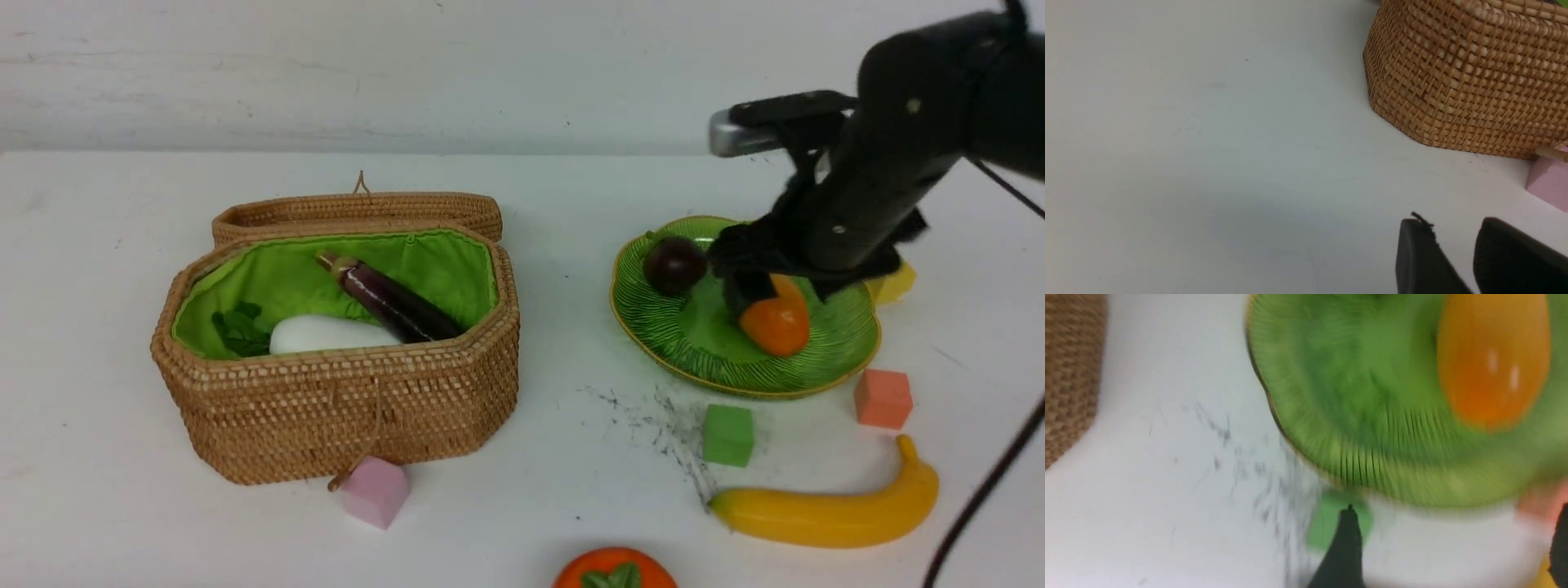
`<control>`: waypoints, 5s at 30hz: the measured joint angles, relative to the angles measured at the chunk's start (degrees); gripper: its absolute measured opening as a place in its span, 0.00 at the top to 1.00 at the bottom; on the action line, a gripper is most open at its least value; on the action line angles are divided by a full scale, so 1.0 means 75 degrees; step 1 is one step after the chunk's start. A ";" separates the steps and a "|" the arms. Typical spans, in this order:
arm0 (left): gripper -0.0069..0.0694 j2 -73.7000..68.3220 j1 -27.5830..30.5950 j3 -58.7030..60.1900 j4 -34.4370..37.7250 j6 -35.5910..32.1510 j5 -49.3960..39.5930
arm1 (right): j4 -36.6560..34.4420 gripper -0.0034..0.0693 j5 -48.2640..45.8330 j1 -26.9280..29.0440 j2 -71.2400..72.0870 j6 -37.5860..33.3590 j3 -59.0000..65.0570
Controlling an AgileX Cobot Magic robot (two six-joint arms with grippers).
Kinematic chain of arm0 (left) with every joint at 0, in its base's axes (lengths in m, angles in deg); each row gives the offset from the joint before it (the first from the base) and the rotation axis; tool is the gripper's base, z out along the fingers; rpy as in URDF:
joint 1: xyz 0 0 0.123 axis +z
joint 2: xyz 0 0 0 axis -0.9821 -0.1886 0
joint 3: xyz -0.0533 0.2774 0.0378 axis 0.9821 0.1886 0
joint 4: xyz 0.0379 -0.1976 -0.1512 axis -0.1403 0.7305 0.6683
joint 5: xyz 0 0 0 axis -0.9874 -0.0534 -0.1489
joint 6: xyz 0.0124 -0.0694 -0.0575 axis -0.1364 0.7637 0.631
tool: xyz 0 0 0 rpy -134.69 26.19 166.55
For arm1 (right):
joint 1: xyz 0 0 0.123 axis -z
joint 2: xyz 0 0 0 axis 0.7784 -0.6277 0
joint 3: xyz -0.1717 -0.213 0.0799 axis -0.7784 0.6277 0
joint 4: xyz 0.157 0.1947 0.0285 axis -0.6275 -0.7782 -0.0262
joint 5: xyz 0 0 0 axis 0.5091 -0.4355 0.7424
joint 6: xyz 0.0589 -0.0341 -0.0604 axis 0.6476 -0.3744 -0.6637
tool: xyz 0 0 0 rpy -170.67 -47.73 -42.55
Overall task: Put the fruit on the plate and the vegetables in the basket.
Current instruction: Use the right arm to grab a banana and put it into the right plate, then grab a tomato with your right arm and place it on the plate on the right.
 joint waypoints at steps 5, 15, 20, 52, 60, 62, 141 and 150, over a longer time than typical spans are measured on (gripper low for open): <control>0.64 0.0000 0.0000 0.0000 0.0000 0.0000 0.0000 | 0.0007 0.15 -0.1316 0.0118 0.0065 0.3009 0.0455; 0.62 0.0000 0.0000 0.0000 0.0000 0.0000 0.0000 | -0.0599 0.15 -0.0751 0.0377 0.0255 0.5714 0.2982; 0.62 0.0000 0.0000 0.0000 0.0000 0.0000 0.0007 | -0.0810 0.15 0.0093 0.0652 0.0258 0.5867 0.3123; 0.61 0.0000 0.0000 0.0000 0.0000 0.0000 0.0007 | 0.1271 0.50 0.1694 0.1155 0.1212 0.2765 0.2569; 0.61 0.0000 0.0000 0.0000 0.0000 0.0000 0.0007 | 0.1207 0.50 0.2238 0.1643 0.0614 0.0622 0.0291; 0.61 0.0000 0.0000 0.0000 0.0000 0.0000 0.0007 | 0.0842 0.50 0.2139 0.1643 0.0038 -0.0024 -0.0349; 0.60 0.0000 0.0000 0.0000 0.0000 0.0000 0.0007 | -0.0991 0.13 -0.0679 -0.3198 0.0019 0.0312 0.0817; 0.60 0.0000 0.0000 0.0000 0.0000 0.0000 0.0000 | -0.2985 0.13 -0.0727 -0.1619 0.1576 -0.0752 0.2162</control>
